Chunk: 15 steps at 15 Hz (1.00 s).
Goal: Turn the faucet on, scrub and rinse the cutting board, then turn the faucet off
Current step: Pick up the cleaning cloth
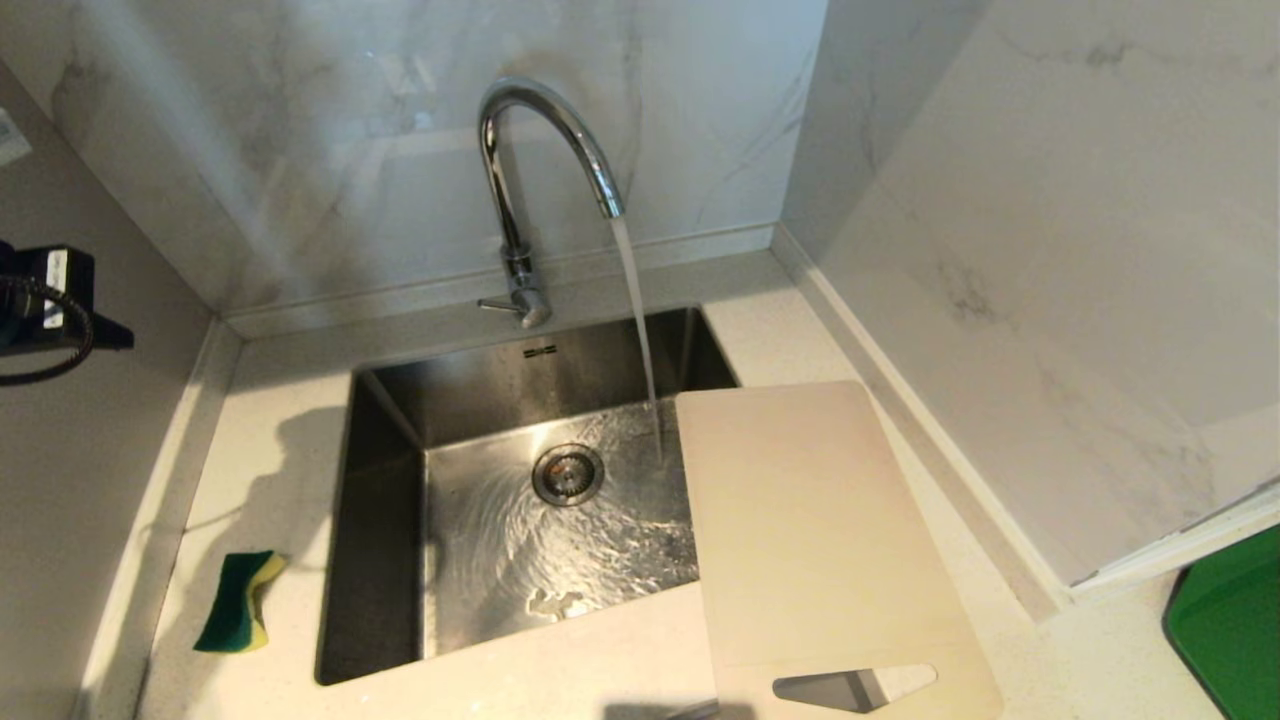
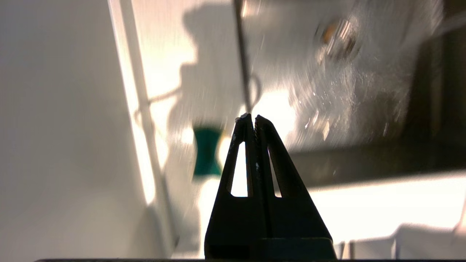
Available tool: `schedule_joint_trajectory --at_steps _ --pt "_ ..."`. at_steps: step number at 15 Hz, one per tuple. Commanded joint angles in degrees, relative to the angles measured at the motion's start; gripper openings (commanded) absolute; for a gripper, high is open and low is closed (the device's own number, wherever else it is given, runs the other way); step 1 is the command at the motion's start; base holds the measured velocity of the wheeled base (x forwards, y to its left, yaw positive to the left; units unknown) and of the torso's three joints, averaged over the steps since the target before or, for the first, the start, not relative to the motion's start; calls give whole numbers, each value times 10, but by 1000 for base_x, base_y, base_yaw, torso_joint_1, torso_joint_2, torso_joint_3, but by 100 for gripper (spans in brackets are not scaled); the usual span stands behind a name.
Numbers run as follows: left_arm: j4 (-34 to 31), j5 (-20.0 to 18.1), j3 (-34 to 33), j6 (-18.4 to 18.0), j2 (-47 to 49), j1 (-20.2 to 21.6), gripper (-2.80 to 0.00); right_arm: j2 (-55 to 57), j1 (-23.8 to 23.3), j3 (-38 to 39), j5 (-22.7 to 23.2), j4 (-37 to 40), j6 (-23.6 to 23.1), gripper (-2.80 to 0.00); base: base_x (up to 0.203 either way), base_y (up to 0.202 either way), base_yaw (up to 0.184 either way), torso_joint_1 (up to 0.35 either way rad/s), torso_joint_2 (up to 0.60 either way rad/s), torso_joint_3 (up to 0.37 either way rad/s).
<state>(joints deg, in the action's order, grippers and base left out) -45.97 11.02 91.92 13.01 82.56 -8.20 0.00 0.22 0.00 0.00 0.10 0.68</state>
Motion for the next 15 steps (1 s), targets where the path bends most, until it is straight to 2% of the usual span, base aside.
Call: schedule_joint_trajectory --at_steps 1,4,9,12,15 --pt "-5 -2 -111 -2 -49 1 -280 0 0 0 0 0 0 -280 0 0 0 0 0 0" --pt "24 -25 -252 -4 -76 20 -280 0 0 1 0 0 0 -280 0 0 0 0 0 0" --pt "185 -90 -420 -21 -10 112 -280 0 0 1 0 0 0 -280 0 0 0 0 0 0" --pt "243 -98 -447 -51 49 132 -280 0 0 1 0 0 0 -280 0 0 0 0 0 0" --pt "283 -99 -445 -54 78 133 -280 0 0 1 0 0 0 -280 0 0 0 0 0 0"
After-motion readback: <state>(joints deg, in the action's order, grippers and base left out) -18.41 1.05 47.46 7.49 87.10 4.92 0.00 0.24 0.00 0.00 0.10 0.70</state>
